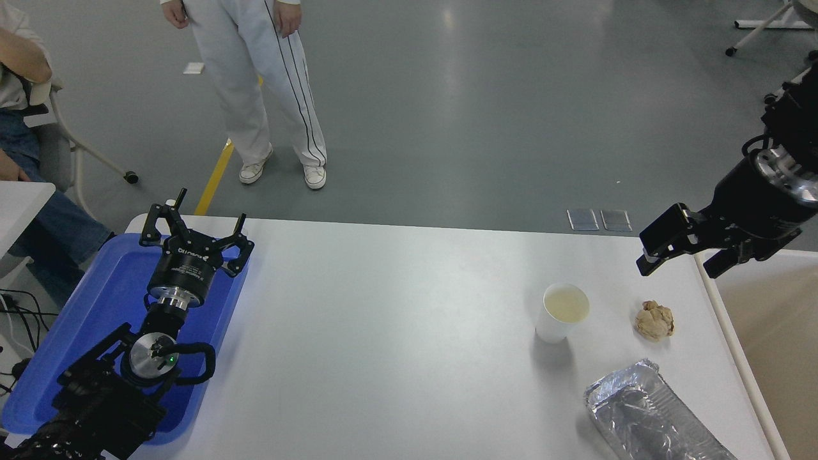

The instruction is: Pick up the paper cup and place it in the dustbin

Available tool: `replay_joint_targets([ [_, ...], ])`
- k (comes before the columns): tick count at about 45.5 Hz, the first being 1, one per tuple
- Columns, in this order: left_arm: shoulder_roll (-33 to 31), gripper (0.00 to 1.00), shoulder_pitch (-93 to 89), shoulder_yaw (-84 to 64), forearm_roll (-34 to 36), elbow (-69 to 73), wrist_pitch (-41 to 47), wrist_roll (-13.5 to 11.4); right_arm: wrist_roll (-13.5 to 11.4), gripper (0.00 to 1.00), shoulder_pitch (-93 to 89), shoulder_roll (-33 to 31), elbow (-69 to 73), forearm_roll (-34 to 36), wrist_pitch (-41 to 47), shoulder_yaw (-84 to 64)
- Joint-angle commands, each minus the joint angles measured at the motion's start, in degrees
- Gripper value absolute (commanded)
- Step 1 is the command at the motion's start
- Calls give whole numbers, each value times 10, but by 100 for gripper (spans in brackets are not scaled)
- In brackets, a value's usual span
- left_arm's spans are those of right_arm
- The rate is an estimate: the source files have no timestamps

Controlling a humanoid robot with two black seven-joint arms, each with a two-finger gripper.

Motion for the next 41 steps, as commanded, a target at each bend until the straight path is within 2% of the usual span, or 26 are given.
replay_joint_targets([
  [1, 0, 100, 0, 0, 0, 0, 1, 0, -4, 100, 36, 14, 3, -11, 5, 6],
  [7, 0, 100, 0, 0, 0, 0, 1, 0, -4, 100, 33, 27, 1, -15, 5, -3],
  [13, 0, 100, -1, 0, 0, 0, 1, 0, -5, 100, 60, 34, 1, -51, 5, -5],
  [32, 0, 100, 0, 0, 0, 0, 1, 0, -4, 100, 101, 52, 0, -38, 5, -3],
  [41, 0, 100, 0, 0, 0, 0, 1, 0, -4, 100, 102, 53, 2, 43, 5, 7],
])
